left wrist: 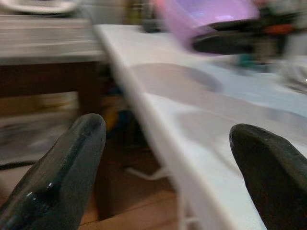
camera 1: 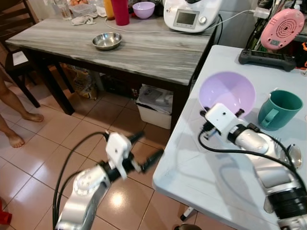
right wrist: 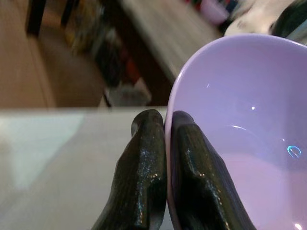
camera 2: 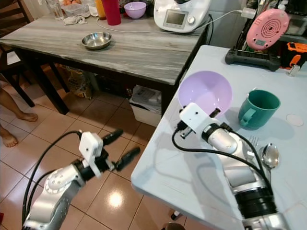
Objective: Setting the table
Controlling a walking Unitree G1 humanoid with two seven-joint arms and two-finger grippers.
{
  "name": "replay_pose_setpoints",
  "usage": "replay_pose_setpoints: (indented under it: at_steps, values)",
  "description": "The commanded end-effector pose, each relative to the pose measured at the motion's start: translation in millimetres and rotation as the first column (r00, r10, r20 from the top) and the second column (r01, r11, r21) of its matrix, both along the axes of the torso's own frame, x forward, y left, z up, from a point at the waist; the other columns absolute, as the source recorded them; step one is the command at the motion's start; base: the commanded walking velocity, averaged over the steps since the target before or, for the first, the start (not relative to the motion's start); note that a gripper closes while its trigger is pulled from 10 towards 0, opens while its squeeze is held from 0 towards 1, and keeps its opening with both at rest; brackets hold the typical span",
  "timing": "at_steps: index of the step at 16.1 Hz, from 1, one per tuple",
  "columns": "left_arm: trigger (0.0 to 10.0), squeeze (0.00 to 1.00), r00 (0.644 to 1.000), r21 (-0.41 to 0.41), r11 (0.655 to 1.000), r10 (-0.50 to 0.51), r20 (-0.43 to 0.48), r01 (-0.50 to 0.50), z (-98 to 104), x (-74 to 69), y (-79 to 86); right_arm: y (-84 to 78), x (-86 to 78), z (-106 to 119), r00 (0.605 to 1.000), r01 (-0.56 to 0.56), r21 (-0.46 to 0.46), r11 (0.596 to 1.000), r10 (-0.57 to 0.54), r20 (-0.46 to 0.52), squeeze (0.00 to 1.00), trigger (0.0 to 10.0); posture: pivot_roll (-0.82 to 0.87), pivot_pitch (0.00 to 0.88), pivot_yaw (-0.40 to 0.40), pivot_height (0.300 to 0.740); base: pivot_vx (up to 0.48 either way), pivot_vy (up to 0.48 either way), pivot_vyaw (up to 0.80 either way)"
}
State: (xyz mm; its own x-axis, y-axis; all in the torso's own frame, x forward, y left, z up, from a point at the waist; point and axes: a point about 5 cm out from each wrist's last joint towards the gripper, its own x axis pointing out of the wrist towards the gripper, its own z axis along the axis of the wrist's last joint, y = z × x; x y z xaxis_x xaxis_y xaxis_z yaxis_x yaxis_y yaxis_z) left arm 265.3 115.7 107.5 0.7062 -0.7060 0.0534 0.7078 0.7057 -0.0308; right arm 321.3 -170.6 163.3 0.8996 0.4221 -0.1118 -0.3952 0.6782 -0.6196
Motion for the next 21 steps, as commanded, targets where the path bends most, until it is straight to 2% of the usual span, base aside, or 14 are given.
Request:
replay_pose_setpoints:
  at_steps: [1,2,3,5,7,10,17,21]
  values:
    - [10.0,0.00,0.996,0.027,0.996,0.083,-0.020,-0.083,-3,6.3,9.3,3.5,-4.7,8,0.998,0.000,0.049,0.999,-0.002,0.056,0.00,0.0,-0.29,0.077,0.077,0.740,0.000,0.000,0.00]
    - [10.0,0.00,0.993,0.034,0.993,0.117,-0.016,-0.117,-3,10.4,12.4,6.5,-8.1,9,0.997,0.018,0.100,0.995,-0.025,0.070,0.00,10.0,-0.29,0.079,0.076,0.740,0.000,0.000,0.00]
    - [10.0,0.00,0.985,0.012,0.986,0.169,-0.031,-0.169,-2,18.7,19.2,15.3,-14.3,9,0.993,0.039,0.177,0.983,-0.057,0.100,0.00,10.0,-0.29,0.070,0.075,0.740,0.000,0.000,0.00]
    - [10.0,0.00,0.981,-0.001,0.982,0.189,-0.036,-0.189,-1,22.3,22.1,19.2,-17.5,8,0.990,0.061,0.207,0.976,-0.085,0.109,0.00,10.0,-0.29,0.062,0.079,0.740,0.000,0.000,0.00]
    - [10.0,0.00,0.973,-0.011,0.973,0.229,-0.026,-0.229,2,32.4,26.0,25.5,-22.1,3,0.982,0.125,0.274,0.954,-0.158,0.104,0.00,10.0,-0.29,0.053,0.086,0.740,0.000,0.000,0.00]
    - [10.0,0.00,0.963,-0.045,0.962,0.268,-0.044,-0.269,5,42.0,28.2,32.9,-24.8,3,0.978,0.134,0.290,0.947,-0.174,0.114,0.00,10.0,-0.30,0.056,0.095,0.740,0.000,0.309,-0.65]
    - [10.0,0.00,0.960,-0.050,0.959,0.277,-0.035,-0.279,5,45.4,27.6,37.1,-26.3,6,0.978,0.124,0.305,0.944,-0.168,0.124,0.00,10.0,-0.30,0.070,0.093,0.740,0.000,0.394,-0.78]
    - [10.0,0.00,0.958,-0.051,0.957,0.285,-0.041,-0.287,2,43.7,26.4,40.4,-27.3,7,0.980,0.102,0.314,0.944,-0.150,0.132,0.00,10.0,-0.30,0.075,0.089,0.740,0.000,0.412,-0.24]
